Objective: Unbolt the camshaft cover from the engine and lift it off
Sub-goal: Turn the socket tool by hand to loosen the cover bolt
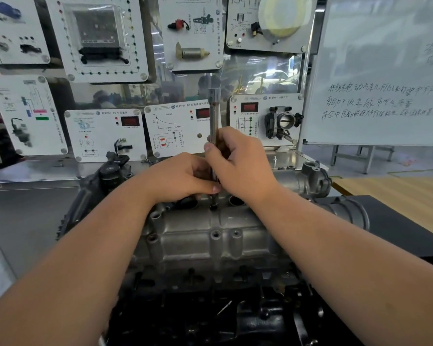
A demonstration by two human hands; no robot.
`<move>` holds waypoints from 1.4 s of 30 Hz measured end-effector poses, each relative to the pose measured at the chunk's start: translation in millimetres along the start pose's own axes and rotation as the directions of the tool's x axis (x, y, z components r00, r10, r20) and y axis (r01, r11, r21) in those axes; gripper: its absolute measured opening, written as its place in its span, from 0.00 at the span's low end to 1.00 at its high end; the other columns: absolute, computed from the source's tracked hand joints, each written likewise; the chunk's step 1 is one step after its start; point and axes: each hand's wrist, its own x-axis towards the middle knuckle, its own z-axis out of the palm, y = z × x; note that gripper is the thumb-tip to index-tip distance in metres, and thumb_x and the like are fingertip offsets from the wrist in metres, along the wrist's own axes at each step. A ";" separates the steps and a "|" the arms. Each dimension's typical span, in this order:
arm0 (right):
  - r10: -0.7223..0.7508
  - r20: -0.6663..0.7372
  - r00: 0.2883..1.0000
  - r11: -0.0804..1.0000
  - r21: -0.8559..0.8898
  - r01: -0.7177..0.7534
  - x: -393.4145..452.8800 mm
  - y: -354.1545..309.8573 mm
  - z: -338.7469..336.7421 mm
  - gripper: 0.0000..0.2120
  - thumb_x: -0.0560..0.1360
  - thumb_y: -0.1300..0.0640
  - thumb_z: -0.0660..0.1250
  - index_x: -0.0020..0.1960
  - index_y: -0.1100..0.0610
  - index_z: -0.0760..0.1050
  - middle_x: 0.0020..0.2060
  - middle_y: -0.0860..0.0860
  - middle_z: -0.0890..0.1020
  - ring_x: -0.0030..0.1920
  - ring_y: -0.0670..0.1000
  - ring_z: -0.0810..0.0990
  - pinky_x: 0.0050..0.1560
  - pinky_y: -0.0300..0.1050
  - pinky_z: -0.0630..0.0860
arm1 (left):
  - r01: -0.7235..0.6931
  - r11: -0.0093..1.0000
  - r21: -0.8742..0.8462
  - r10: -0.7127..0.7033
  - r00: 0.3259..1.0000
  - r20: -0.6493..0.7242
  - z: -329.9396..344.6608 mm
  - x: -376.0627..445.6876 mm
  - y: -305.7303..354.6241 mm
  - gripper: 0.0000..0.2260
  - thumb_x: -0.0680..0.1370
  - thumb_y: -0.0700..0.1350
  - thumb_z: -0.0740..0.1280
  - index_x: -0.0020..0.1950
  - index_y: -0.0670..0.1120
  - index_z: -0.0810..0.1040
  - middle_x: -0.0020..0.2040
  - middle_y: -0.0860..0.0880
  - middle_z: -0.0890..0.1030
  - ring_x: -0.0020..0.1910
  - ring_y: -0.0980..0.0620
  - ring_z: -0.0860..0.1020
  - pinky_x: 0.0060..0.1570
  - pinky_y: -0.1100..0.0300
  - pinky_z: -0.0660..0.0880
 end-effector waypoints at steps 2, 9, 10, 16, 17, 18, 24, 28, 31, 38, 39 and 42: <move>-0.018 0.005 1.000 1.000 -0.002 0.018 0.1 0.3 -0.2 0.12 0.78 0.58 0.67 0.43 0.67 0.75 0.30 0.58 0.78 0.32 0.56 0.76 0.34 0.52 0.72 | 0.003 1.000 -0.002 -0.003 1.000 -0.007 -0.4 0.0 0.5 0.06 0.76 0.47 0.76 0.42 0.59 0.86 0.39 0.54 0.87 0.40 0.55 0.84 0.42 0.68 0.74; -0.020 0.019 1.000 1.000 -0.002 0.020 0.3 -2.2 -0.9 0.14 0.76 0.51 0.73 0.49 0.62 0.78 0.33 0.54 0.81 0.36 0.52 0.78 0.38 0.47 0.75 | 0.034 0.999 -0.026 -0.035 0.999 -0.040 0.9 -0.7 3.2 0.13 0.71 0.52 0.79 0.53 0.52 0.86 0.49 0.52 0.88 0.53 0.51 0.85 0.63 0.44 0.77; -0.011 0.014 1.000 1.000 0.001 0.011 0.3 -1.5 -0.9 0.13 0.76 0.51 0.73 0.48 0.62 0.77 0.32 0.53 0.80 0.35 0.52 0.77 0.37 0.48 0.74 | 0.027 0.999 -0.029 -0.028 0.999 -0.035 0.8 -0.7 2.5 0.12 0.71 0.52 0.79 0.53 0.52 0.86 0.49 0.51 0.88 0.52 0.50 0.85 0.63 0.44 0.77; 0.028 0.069 0.997 0.999 0.036 -0.031 1.4 0.4 0.2 0.17 0.81 0.53 0.67 0.42 0.67 0.74 0.29 0.58 0.74 0.32 0.57 0.72 0.34 0.52 0.70 | -0.015 0.998 -0.067 0.015 1.000 -0.005 0.7 -1.7 -1.8 0.02 0.76 0.48 0.75 0.47 0.54 0.87 0.42 0.43 0.86 0.38 0.48 0.82 0.52 0.46 0.79; 0.026 0.071 0.997 0.999 0.032 -0.029 1.5 0.7 0.2 0.17 0.81 0.54 0.66 0.41 0.67 0.73 0.27 0.54 0.72 0.31 0.54 0.70 0.33 0.49 0.67 | -0.010 0.997 -0.076 0.010 1.000 -0.012 1.1 -2.1 -0.4 0.04 0.74 0.50 0.75 0.48 0.53 0.87 0.43 0.43 0.87 0.40 0.46 0.83 0.54 0.44 0.79; 0.014 0.072 0.997 1.000 0.023 -0.016 1.6 1.4 0.1 0.17 0.81 0.54 0.66 0.40 0.66 0.72 0.27 0.52 0.70 0.30 0.52 0.69 0.32 0.47 0.65 | -0.008 0.997 -0.077 0.006 1.000 -0.019 1.4 -2.5 1.2 0.08 0.72 0.53 0.75 0.48 0.52 0.87 0.45 0.45 0.87 0.43 0.45 0.84 0.57 0.43 0.79; 0.022 0.066 0.998 0.999 0.024 -0.023 0.9 0.7 -0.8 0.13 0.76 0.54 0.73 0.59 0.57 0.80 0.31 0.47 0.79 0.33 0.44 0.77 0.37 0.35 0.72 | 0.041 0.999 -0.033 -0.042 0.998 -0.054 0.9 -0.8 1.6 0.16 0.64 0.60 0.77 0.48 0.55 0.85 0.44 0.52 0.87 0.47 0.53 0.85 0.58 0.47 0.80; 0.010 0.068 0.998 1.000 0.003 -0.010 0.9 0.6 -1.3 0.08 0.77 0.58 0.70 0.46 0.64 0.78 0.31 0.55 0.78 0.34 0.53 0.76 0.37 0.46 0.72 | 0.013 0.998 -0.069 -0.016 0.999 -0.045 -0.4 -0.6 -1.6 0.01 0.76 0.46 0.77 0.45 0.50 0.86 0.39 0.45 0.86 0.34 0.54 0.81 0.42 0.55 0.78; 0.001 0.039 0.999 1.000 0.004 -0.001 0.6 0.2 -1.1 0.09 0.75 0.60 0.69 0.41 0.65 0.75 0.29 0.56 0.76 0.32 0.52 0.71 0.35 0.48 0.70 | -0.019 0.997 -0.075 0.016 0.999 -0.041 0.7 -1.8 0.1 0.12 0.76 0.44 0.76 0.40 0.62 0.86 0.34 0.55 0.85 0.33 0.62 0.80 0.39 0.71 0.73; -0.031 0.051 0.998 0.999 0.012 0.031 0.1 -3.1 -2.9 0.08 0.76 0.55 0.73 0.52 0.58 0.81 0.33 0.50 0.79 0.35 0.47 0.76 0.37 0.37 0.72 | 0.005 0.998 -0.056 -0.009 0.998 -0.065 0.9 0.9 -1.2 0.07 0.73 0.49 0.79 0.48 0.57 0.85 0.45 0.55 0.87 0.46 0.58 0.85 0.55 0.55 0.78; -0.038 0.068 0.997 0.999 0.006 0.038 -0.1 -3.5 -3.0 0.06 0.77 0.56 0.71 0.49 0.59 0.80 0.33 0.52 0.79 0.35 0.49 0.75 0.37 0.41 0.71 | 0.011 0.998 -0.055 -0.015 0.998 -0.061 0.9 0.7 -1.3 0.05 0.74 0.47 0.78 0.48 0.53 0.86 0.43 0.52 0.87 0.43 0.56 0.84 0.52 0.54 0.79; -0.047 0.115 0.992 0.999 0.024 0.044 -0.5 -2.6 -2.5 0.10 0.79 0.59 0.68 0.43 0.65 0.75 0.32 0.55 0.77 0.35 0.54 0.74 0.38 0.49 0.71 | 0.012 0.998 -0.055 -0.016 0.998 -0.063 0.1 0.3 -2.6 0.02 0.76 0.43 0.76 0.43 0.47 0.85 0.39 0.43 0.85 0.36 0.51 0.81 0.46 0.51 0.78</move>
